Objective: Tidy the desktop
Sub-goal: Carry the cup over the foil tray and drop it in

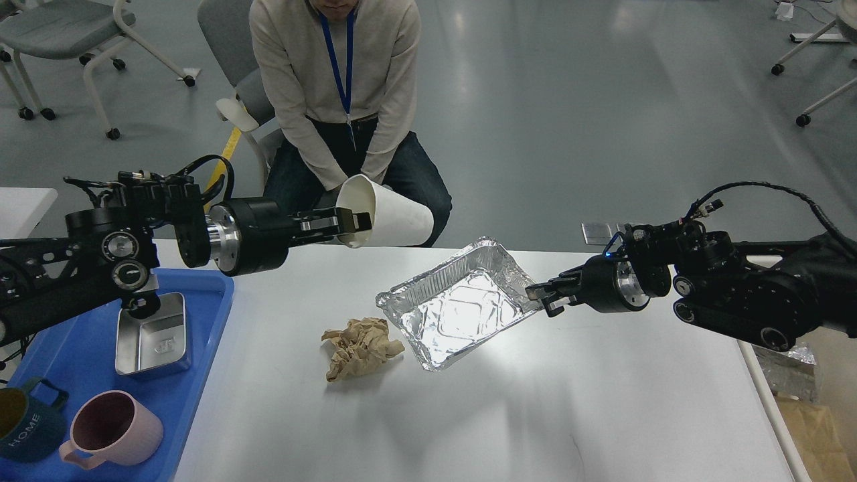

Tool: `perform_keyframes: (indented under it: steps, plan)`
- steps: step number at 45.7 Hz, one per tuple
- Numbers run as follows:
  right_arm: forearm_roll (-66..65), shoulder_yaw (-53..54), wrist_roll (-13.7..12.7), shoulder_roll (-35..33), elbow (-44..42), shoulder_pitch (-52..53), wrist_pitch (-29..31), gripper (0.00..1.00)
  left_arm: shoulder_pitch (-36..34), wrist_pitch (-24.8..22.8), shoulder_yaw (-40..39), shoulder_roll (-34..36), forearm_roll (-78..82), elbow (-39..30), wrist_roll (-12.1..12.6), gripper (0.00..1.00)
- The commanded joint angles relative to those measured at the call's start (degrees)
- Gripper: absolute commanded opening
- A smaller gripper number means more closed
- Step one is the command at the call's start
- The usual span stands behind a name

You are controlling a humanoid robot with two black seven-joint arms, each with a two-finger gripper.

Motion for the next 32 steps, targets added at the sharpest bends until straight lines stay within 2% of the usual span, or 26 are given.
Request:
perform_keyframes:
  steps: [1, 17, 32]
  plan:
    - [1.4, 0.0, 0.2, 0.1, 0.0, 1.4, 0.1, 0.00, -0.4, 0.0, 2.8, -3.5, 0.0, 2.3, 0.0, 0.01]
    - [2.8, 0.1, 0.4, 0.1, 0.1, 2.4, 0.4, 0.00, 0.1, 0.2, 4.4, -10.7, 0.1, 8.5, 0.0, 0.02]
    - [2.8, 0.2, 0.6, 0.1, 0.6, 2.4, 0.4, 0.00, 0.2, 0.2, 4.4, -21.2, -0.1, 18.1, 0.3, 0.04]
